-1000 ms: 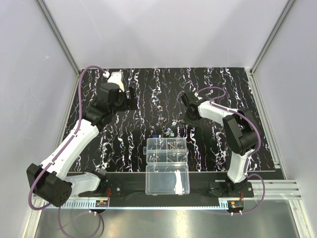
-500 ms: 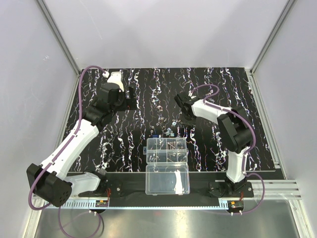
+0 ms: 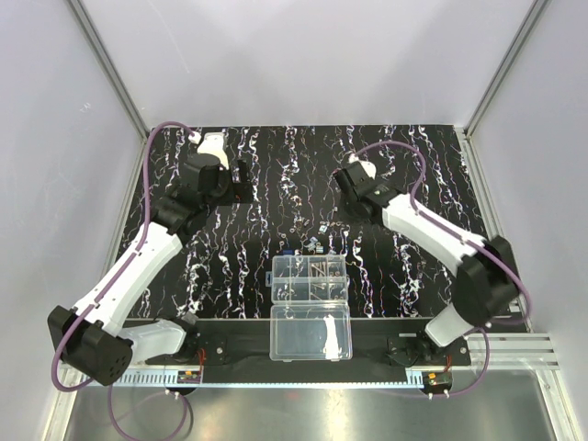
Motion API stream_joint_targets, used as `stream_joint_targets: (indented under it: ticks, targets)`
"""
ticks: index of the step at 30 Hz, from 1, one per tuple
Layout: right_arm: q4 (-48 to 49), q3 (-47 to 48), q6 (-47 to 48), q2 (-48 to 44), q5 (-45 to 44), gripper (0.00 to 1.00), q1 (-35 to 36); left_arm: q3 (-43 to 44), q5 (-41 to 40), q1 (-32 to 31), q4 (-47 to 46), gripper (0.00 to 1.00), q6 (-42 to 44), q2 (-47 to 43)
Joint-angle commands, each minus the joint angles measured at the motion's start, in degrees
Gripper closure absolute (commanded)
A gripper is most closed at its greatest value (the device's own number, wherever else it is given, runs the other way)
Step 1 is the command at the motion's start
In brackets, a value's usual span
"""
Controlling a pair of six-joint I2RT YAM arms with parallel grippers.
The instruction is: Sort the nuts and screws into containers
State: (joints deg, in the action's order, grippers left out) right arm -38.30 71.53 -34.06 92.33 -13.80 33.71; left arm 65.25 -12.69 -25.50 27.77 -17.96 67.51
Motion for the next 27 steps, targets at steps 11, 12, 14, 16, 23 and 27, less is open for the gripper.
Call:
stream_joint_targets:
  ticks: [11,12,14,16,23,27]
  targets:
    - [7.72,-15.53,3.13,-14.11,11.78,1.00,17.43,2.60,2.84,-0.26,-1.23,0.01,-0.68,-2.11]
    - [8.15,-16.58,3.04,-14.29,12.56,1.00,17.70,2.60,2.93,-0.26,-1.14,0.01,-0.68,-2.03]
    - [8.24,-17.56,3.30,-13.68,12.66,1.00,18.75,2.60,3.37,-0.17,-1.23,0.01,-0.76,-1.85]
    - [8.68,-17.65,4.09,-12.80,12.92,1.00,19.89,2.60,3.72,-0.25,-1.23,0.01,-0.77,-1.85]
    - [8.69,-16.24,4.97,-7.35,12.92,1.00,22.53,2.51,3.81,-0.26,-1.40,0.01,-0.85,-1.76]
    - [7.81,-16.07,4.97,-6.73,11.78,1.00,22.54,2.51,3.90,-0.17,-1.40,0.01,-0.85,-1.68]
